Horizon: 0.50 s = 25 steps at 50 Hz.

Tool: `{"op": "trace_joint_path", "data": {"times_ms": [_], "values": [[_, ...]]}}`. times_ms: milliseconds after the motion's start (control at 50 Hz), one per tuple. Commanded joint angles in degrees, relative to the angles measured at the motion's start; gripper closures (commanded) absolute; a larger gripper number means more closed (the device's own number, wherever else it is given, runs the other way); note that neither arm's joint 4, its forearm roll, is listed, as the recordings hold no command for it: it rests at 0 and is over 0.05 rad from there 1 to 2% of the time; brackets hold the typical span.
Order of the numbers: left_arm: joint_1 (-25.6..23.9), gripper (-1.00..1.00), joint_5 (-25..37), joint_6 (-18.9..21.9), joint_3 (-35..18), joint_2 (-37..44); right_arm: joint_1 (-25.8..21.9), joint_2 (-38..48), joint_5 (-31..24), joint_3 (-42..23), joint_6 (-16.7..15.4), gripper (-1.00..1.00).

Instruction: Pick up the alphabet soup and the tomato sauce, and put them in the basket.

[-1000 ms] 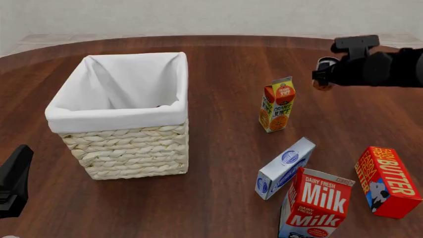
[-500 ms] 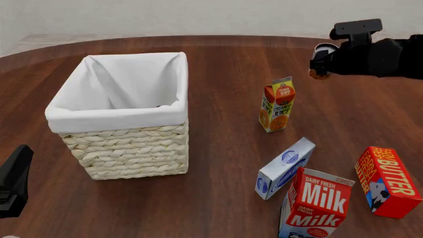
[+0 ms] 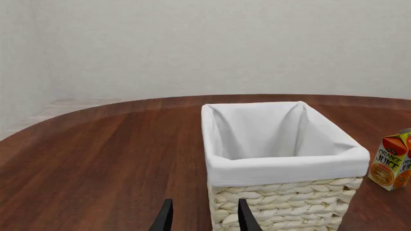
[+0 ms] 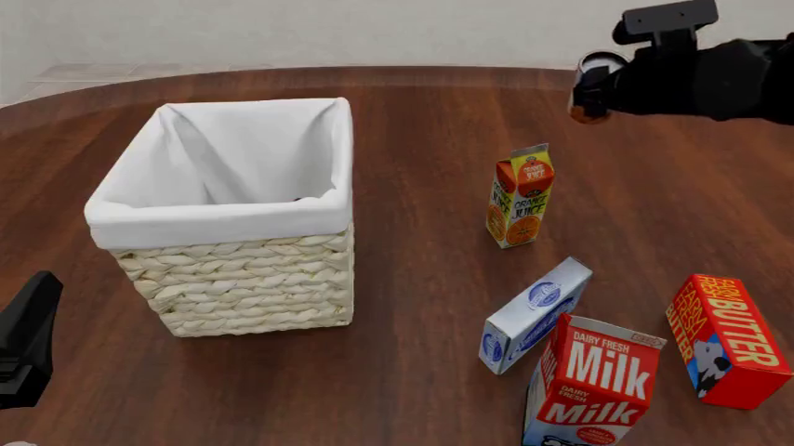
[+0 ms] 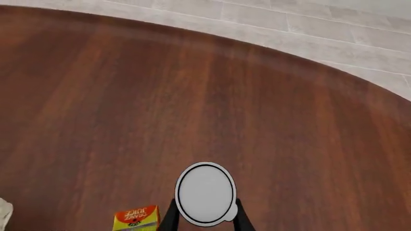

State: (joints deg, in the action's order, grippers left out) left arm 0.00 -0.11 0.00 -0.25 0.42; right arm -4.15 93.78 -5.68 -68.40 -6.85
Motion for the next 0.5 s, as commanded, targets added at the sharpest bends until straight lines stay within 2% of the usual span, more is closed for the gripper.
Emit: {"op": "trace_joint_path", "data": {"times_ms": [20,500], "values": [[0.00,-1.00,0.00,0.00,0.00,0.00,-2.17,-2.27,-1.23,-1.35,0.78,1.00],[0.00,-1.00,0.00,0.00,0.00,0.00,-8.20,-4.98,-2.78,-2.36,0.84,1.00]]}}
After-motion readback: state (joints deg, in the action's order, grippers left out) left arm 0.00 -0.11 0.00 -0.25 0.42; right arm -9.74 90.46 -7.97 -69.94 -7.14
